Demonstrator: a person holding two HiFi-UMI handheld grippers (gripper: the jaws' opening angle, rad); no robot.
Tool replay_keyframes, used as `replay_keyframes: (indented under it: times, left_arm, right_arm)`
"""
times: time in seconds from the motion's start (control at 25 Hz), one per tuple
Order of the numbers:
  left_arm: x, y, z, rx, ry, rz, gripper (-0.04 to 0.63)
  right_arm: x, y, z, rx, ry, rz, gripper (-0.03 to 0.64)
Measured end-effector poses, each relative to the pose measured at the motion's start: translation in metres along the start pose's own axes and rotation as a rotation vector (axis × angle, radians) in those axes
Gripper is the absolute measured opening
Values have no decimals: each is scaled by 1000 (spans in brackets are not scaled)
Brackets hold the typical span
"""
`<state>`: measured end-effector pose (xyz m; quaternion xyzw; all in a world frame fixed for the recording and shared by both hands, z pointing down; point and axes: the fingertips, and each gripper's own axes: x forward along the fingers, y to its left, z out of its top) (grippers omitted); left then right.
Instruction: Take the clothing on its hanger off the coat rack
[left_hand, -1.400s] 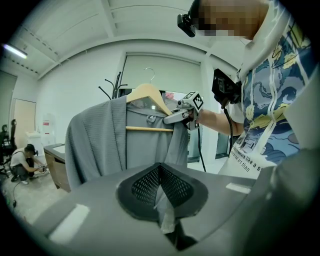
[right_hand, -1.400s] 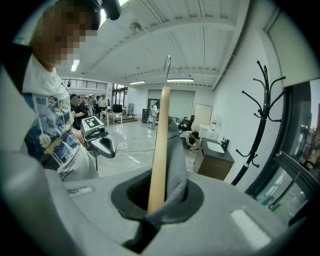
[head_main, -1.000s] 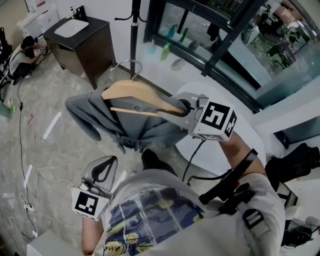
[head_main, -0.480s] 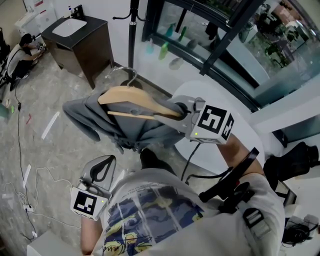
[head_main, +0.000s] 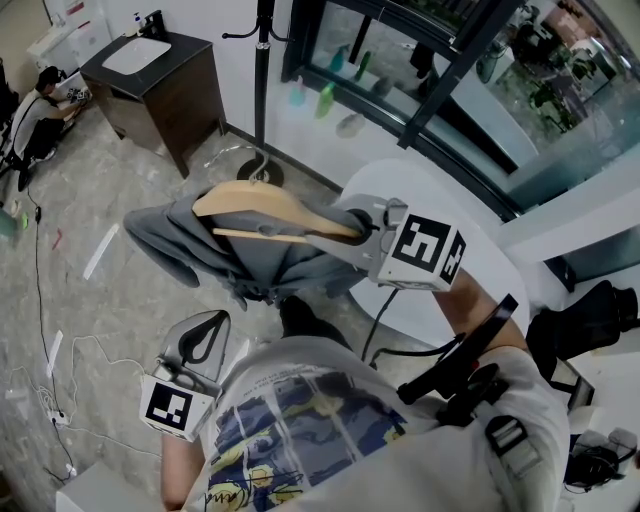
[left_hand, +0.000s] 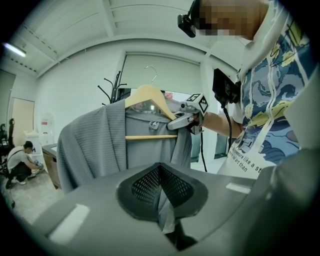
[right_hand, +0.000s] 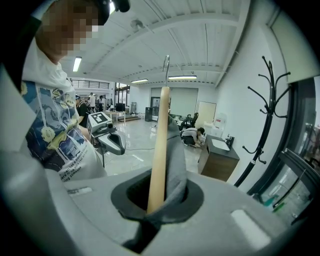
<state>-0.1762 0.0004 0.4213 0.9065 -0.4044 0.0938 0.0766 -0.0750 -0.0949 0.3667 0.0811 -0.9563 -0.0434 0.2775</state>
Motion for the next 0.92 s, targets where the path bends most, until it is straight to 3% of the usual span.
replay_keyframes:
  times: [0.72,0.92]
  left_arm:
    - [9,8,-4,-24,20,4,3]
    - [8,10,-22,-46,34,3,3]
  right_arm:
    - [2,-23,-7,5,15,-19,8]
    - [6,-26,-20,35,16,-34,8]
